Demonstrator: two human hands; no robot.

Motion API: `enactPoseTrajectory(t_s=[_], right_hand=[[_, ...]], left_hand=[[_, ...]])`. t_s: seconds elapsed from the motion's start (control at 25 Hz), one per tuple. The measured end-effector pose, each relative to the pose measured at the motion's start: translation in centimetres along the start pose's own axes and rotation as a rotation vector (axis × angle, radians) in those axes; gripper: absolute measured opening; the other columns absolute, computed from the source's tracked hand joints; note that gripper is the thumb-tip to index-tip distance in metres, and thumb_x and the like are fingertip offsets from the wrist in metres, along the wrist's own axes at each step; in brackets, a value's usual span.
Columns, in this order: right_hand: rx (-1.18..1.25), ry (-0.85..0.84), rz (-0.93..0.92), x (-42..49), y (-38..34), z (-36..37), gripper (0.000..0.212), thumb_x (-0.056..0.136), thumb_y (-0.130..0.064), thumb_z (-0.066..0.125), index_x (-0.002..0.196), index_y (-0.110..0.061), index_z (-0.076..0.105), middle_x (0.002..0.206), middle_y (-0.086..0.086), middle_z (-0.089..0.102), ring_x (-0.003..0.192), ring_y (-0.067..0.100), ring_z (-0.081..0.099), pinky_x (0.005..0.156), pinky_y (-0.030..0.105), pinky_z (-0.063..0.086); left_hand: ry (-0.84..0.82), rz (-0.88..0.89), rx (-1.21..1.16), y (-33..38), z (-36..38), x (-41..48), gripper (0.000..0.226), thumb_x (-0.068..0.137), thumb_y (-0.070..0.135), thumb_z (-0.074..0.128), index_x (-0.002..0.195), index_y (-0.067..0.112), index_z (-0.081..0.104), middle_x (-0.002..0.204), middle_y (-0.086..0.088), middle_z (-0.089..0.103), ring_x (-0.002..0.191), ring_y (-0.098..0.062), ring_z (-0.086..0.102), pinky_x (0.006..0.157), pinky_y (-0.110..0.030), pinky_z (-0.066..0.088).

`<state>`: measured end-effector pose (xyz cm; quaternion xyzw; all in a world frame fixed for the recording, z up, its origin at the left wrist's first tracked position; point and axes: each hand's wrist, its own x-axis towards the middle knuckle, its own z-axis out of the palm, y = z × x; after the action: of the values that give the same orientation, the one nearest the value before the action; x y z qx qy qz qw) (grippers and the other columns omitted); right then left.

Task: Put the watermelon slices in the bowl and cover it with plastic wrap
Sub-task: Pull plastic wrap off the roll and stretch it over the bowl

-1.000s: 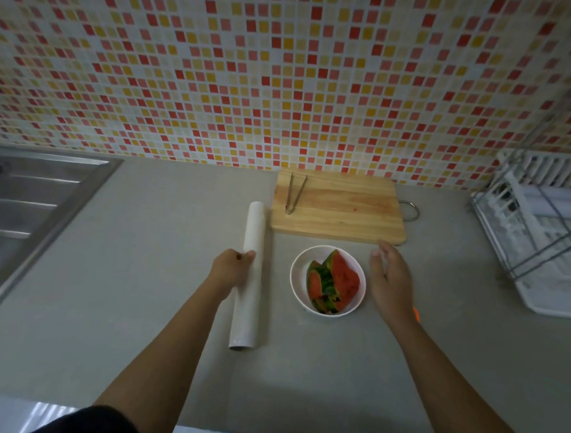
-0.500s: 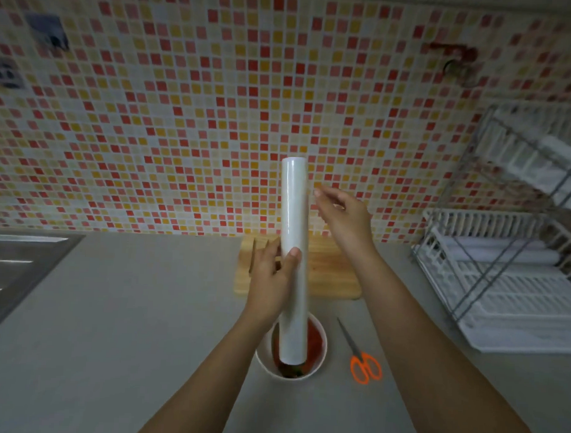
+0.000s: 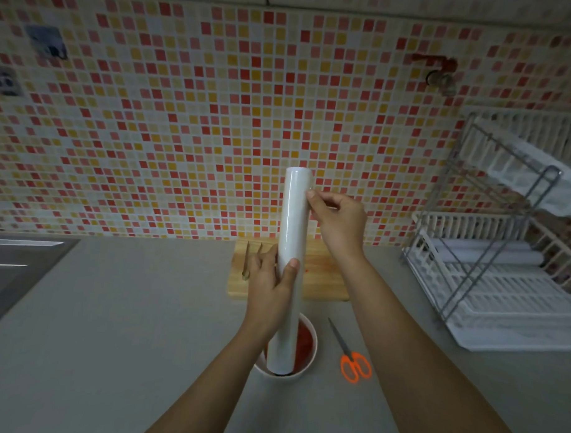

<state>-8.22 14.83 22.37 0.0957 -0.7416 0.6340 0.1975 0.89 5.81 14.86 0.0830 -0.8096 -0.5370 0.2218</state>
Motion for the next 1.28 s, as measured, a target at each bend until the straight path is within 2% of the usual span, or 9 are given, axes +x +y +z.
enactPoseTrajectory(t_s=[0.08,0.24,0.48,0.68,0.88,1.0,1.12,1.2,1.28], right_hand=[[0.006,-0.021,0.018,-0.1,0.0,-0.1,0.011,0.083,-0.027,0.066,0.083,-0.017,0.072,0.073,-0.011,0.067,0.074,0.012,0.068,0.076,0.034,0.057],[-0.018,-0.044,0.025,0.0,0.0,-0.4,0.012,0.088,-0.024,0.06,0.082,-0.017,0.069,0.075,-0.004,0.069,0.076,0.015,0.069,0.078,0.037,0.057],[0.115,0.001,0.126,0.2,-0.9,-1.5,0.017,0.093,-0.026,0.053,0.091,-0.012,0.063,0.08,-0.002,0.064,0.075,0.014,0.064,0.068,0.021,0.055],[0.315,-0.196,0.215,-1.5,-0.8,-2.2,0.022,0.087,-0.041,0.058,0.097,-0.022,0.061,0.09,-0.003,0.068,0.079,0.008,0.067,0.071,0.024,0.057],[0.023,-0.104,0.025,-1.9,-0.5,-2.6,0.015,0.089,-0.032,0.058,0.075,-0.027,0.062,0.069,-0.01,0.064,0.06,0.0,0.061,0.063,0.02,0.052],[0.049,-0.042,0.026,-2.2,-0.2,-2.7,0.025,0.088,-0.042,0.054,0.09,-0.019,0.064,0.076,-0.009,0.065,0.067,0.002,0.061,0.067,0.02,0.052],[0.129,-0.199,0.108,-3.8,1.0,-3.0,0.046,0.076,-0.062,0.054,0.101,-0.025,0.064,0.091,-0.006,0.067,0.083,0.008,0.066,0.076,0.028,0.055],[0.116,-0.287,0.067,-4.8,1.7,-3.2,0.018,0.08,-0.048,0.062,0.083,-0.03,0.063,0.078,-0.008,0.068,0.074,0.006,0.066,0.073,0.029,0.055],[0.106,-0.264,0.019,-4.9,2.0,-3.3,0.013,0.084,-0.03,0.064,0.071,-0.028,0.062,0.065,-0.008,0.065,0.063,0.003,0.063,0.069,0.029,0.055]], left_hand=[[0.001,-0.006,-0.012,-0.1,0.0,-0.3,0.036,0.094,0.032,0.052,0.129,0.022,0.05,0.114,-0.001,0.043,0.102,-0.011,0.045,0.075,-0.006,0.034],[-0.011,-0.015,-0.036,0.1,0.0,-0.8,0.038,0.094,0.031,0.052,0.131,0.02,0.05,0.118,0.0,0.043,0.104,-0.01,0.046,0.083,-0.017,0.037],[-0.067,-0.007,-0.146,1.0,-0.7,-1.1,0.041,0.095,0.035,0.051,0.134,0.022,0.051,0.118,-0.004,0.047,0.11,-0.012,0.049,0.094,-0.026,0.042],[-0.082,0.016,-0.194,1.7,-1.3,-0.7,0.051,0.085,0.048,0.047,0.132,0.028,0.053,0.116,-0.001,0.049,0.11,-0.007,0.048,0.094,-0.024,0.042],[-0.109,0.04,-0.212,1.6,-2.0,-0.3,0.049,0.086,0.049,0.048,0.131,0.031,0.052,0.114,0.003,0.048,0.103,0.001,0.05,0.09,-0.023,0.046],[-0.13,0.07,-0.202,1.9,-2.2,0.0,0.033,0.09,0.047,0.049,0.122,0.043,0.05,0.112,0.006,0.048,0.098,0.009,0.05,0.078,-0.007,0.046],[-0.121,0.057,-0.213,2.4,-2.4,0.4,0.03,0.089,0.048,0.049,0.118,0.041,0.052,0.111,0.002,0.049,0.09,0.013,0.051,0.071,-0.001,0.043],[-0.105,0.063,-0.224,2.5,-2.6,0.6,0.042,0.086,0.051,0.048,0.123,0.033,0.056,0.11,0.001,0.05,0.094,0.007,0.053,0.079,-0.01,0.048],[-0.107,0.057,-0.246,2.5,-2.8,0.9,0.046,0.085,0.052,0.049,0.126,0.03,0.057,0.111,0.0,0.051,0.101,-0.006,0.056,0.09,-0.029,0.051]])
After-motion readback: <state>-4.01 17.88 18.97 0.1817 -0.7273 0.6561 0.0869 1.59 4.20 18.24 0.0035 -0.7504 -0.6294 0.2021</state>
